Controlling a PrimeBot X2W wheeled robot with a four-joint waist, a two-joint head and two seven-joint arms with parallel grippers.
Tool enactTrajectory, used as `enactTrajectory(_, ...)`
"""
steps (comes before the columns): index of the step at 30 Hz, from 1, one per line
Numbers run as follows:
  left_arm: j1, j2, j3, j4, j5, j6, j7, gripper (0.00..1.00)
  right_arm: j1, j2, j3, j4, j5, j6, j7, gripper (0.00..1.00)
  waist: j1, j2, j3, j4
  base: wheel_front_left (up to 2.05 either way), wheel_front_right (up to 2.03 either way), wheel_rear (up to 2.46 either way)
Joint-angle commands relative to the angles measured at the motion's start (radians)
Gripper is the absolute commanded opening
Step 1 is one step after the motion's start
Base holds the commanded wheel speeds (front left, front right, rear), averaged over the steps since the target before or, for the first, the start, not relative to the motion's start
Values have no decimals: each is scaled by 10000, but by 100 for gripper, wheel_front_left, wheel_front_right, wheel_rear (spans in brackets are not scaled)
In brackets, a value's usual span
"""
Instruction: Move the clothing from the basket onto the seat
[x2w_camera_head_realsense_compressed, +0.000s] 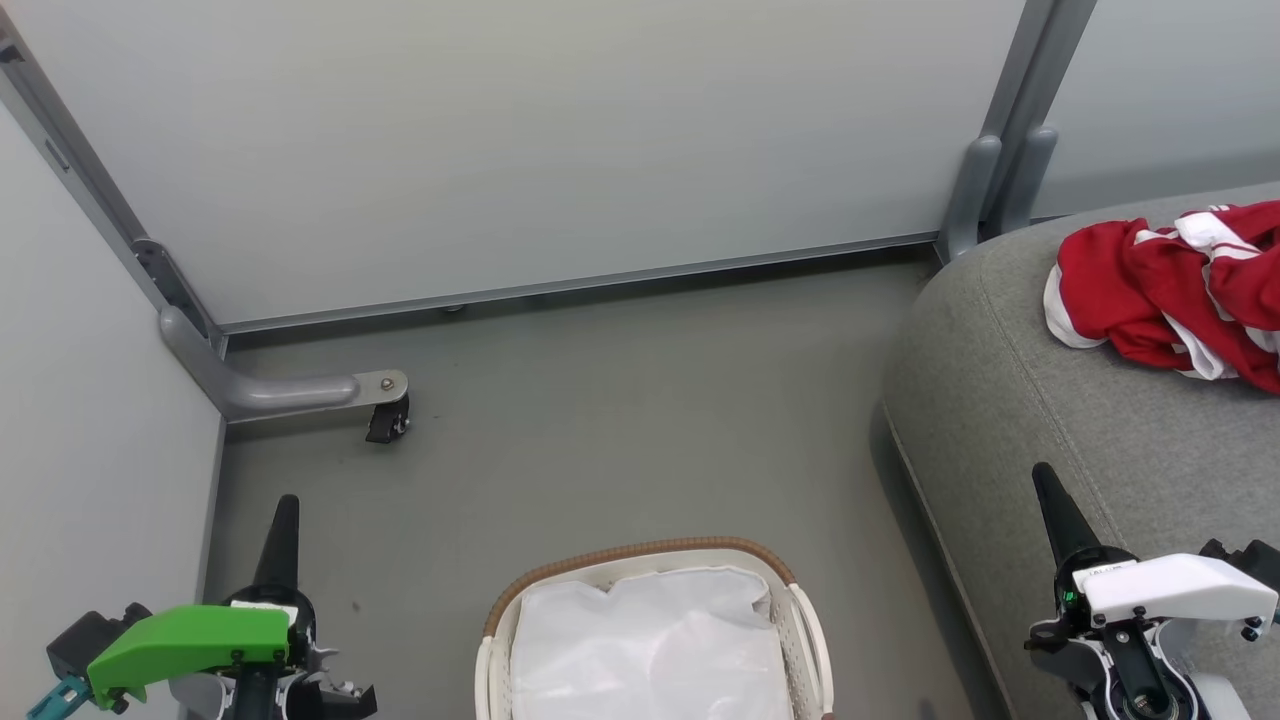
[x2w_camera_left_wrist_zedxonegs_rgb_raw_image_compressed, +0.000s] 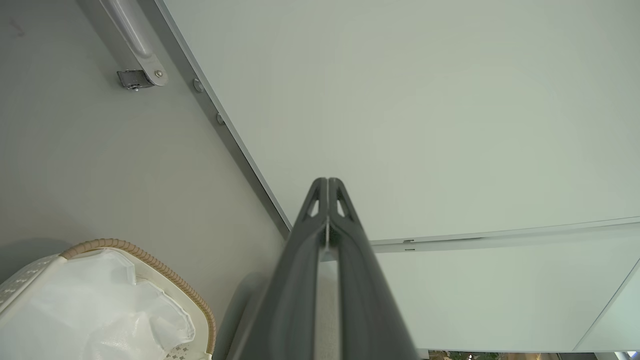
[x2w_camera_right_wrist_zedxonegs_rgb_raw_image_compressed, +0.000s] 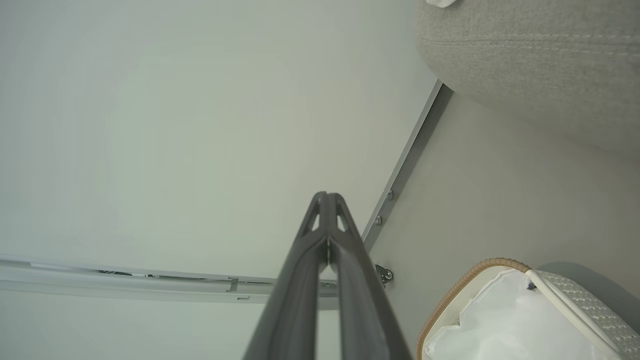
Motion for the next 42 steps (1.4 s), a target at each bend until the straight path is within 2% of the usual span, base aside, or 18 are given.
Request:
enactTrajectory(1,-232,43,83,-106,-244,-61,63,0,-151,-61,-57,-100,265,-4,79,0,0,0,-5,-10,0,0,0)
enactTrajectory(35,-315,51,437,-377,-2421,-151,709,0,-138,-81,-265,-264,2783,-7,714,0,0,0,-103,-218,0,0,0)
enactTrajectory(42,-308,51,430,-360,-2393,-151,713,0,-137,-80,-259,-261,2756,-5,720,0,0,0,-104,-219,0,0,0)
